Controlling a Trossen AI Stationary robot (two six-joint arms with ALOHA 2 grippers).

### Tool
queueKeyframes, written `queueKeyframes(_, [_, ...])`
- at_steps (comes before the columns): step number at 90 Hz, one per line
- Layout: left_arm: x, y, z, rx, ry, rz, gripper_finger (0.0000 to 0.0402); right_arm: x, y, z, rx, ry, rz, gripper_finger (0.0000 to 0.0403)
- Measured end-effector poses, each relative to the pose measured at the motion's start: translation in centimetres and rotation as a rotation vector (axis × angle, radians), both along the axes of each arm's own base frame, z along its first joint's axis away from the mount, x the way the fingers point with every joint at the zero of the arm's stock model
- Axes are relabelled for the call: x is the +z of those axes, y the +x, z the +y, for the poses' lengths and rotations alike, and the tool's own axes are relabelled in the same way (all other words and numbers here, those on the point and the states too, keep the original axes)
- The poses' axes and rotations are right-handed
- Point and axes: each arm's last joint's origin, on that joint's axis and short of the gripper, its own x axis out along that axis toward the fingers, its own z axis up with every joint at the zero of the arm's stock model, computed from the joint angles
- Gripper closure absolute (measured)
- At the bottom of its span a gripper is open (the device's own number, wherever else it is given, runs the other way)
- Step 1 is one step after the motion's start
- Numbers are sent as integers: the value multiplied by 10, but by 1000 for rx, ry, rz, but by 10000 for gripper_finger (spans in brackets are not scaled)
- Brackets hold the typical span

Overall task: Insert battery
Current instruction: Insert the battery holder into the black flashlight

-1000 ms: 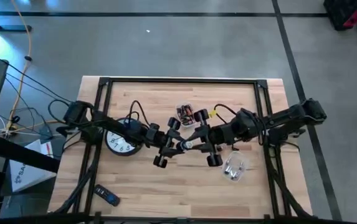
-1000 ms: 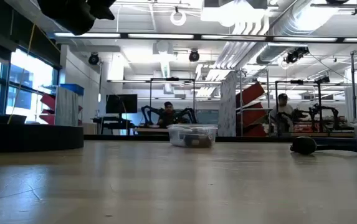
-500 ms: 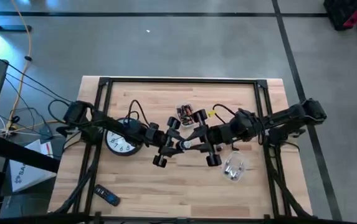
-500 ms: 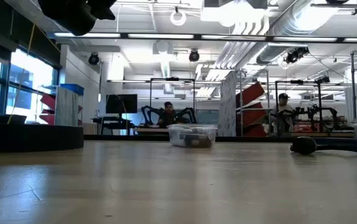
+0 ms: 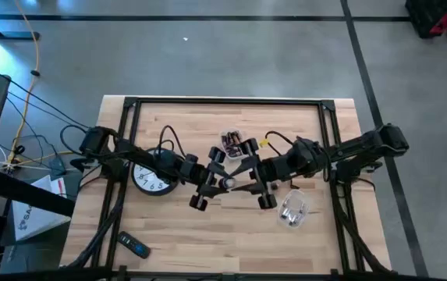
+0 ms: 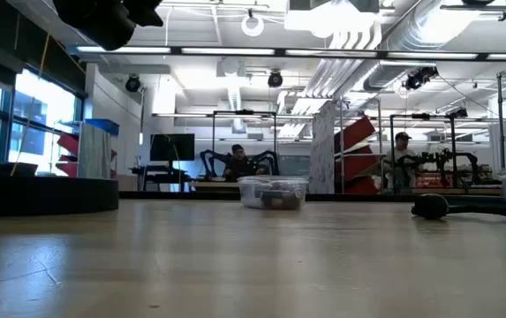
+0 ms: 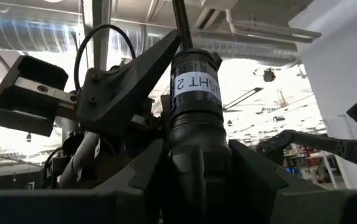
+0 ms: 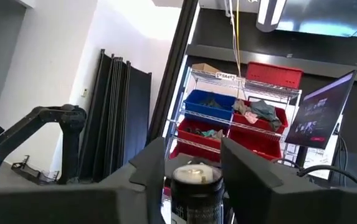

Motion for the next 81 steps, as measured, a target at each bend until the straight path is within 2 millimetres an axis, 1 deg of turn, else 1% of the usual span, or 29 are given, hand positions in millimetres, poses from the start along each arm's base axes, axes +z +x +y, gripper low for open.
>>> queueKeyframes(8, [-2,-1,0,-8,-7,11,281,3,-4,-1,-8,-16,15,254])
queueKeyframes(20, [-6,-8,2,-1,-13,33,281,12,-20,-1,-81,-50,88,236])
queueKeyframes(30, [-4,-11,2,20,-6,23,281,8,-25,4,-190,-96,176,224])
queueKeyframes(45, [-4,-11,3,54,-13,22,281,-4,-18,11,-309,-113,240,208])
queueKeyframes(52, [-4,-11,3,62,-12,21,281,-9,-13,13,-313,-107,247,205])
queueKeyframes(60, [-4,-11,3,71,-17,22,281,-9,-10,13,-309,-66,213,205])
queueKeyframes(71, [-5,-10,4,98,-26,30,281,-11,-6,13,-312,-59,195,217])
queueKeyframes(81, [-5,-10,5,111,-27,30,281,-12,-4,13,-315,-50,194,242])
